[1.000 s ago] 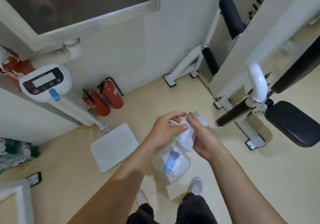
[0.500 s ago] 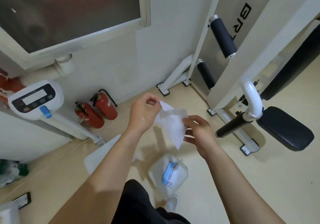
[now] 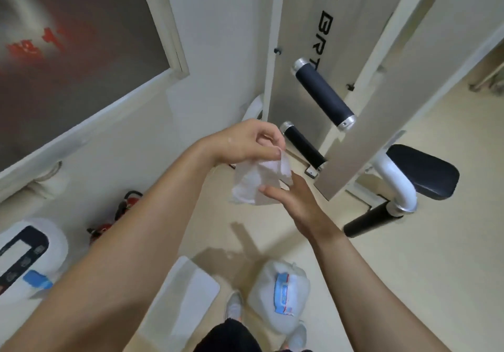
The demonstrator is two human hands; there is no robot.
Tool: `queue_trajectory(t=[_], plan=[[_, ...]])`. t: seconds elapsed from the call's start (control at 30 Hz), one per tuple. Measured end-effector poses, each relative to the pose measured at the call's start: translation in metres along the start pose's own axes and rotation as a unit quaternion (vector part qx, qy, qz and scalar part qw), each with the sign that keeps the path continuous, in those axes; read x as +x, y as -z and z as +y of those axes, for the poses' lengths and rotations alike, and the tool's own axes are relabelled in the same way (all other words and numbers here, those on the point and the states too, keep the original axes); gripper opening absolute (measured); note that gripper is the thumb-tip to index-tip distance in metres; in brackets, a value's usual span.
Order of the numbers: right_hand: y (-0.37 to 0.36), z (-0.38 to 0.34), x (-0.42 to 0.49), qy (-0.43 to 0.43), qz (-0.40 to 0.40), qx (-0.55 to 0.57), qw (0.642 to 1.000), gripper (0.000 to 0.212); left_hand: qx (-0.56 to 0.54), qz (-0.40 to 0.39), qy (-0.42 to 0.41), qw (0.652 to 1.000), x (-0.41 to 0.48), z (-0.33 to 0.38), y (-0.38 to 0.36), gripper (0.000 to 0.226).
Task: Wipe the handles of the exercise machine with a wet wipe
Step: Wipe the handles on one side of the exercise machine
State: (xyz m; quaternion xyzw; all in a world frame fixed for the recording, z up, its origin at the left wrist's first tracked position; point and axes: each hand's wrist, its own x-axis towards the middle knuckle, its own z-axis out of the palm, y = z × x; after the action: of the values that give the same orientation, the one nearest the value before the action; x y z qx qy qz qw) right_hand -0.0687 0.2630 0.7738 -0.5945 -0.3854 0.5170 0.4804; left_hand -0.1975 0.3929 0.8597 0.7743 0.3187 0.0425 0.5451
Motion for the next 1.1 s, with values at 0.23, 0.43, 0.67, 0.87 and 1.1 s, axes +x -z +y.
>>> queue_trajectory(t=[0.23,0.43,0.67,0.87,1.1], plan=[[0.009,0.002,-0.001,-0.05,0.116,0.122,0.984,0.011,0.067,0.022,-0.004,0.997,0.104,0.012,0.014,0.019],[0.006,-0.006,0.003,-0.099,0.233,0.241,0.937,0.016,0.174,-0.008,0.036,0.984,0.156,0.045,-0.026,0.038],[-0.002,0.001,-0.007,-0.194,0.307,0.223,0.905,0.011,0.269,-0.041,0.104,0.957,0.172,0.03,-0.041,0.033],[-0.003,-0.017,-0.034,-0.086,0.342,0.075,0.933,0.022,-0.075,0.292,0.093,0.949,0.131,0.018,-0.038,0.007],[0.016,-0.044,-0.066,0.183,0.43,-0.212,0.858,0.022,-0.573,0.193,0.167,0.779,0.102,-0.039,-0.111,0.102]])
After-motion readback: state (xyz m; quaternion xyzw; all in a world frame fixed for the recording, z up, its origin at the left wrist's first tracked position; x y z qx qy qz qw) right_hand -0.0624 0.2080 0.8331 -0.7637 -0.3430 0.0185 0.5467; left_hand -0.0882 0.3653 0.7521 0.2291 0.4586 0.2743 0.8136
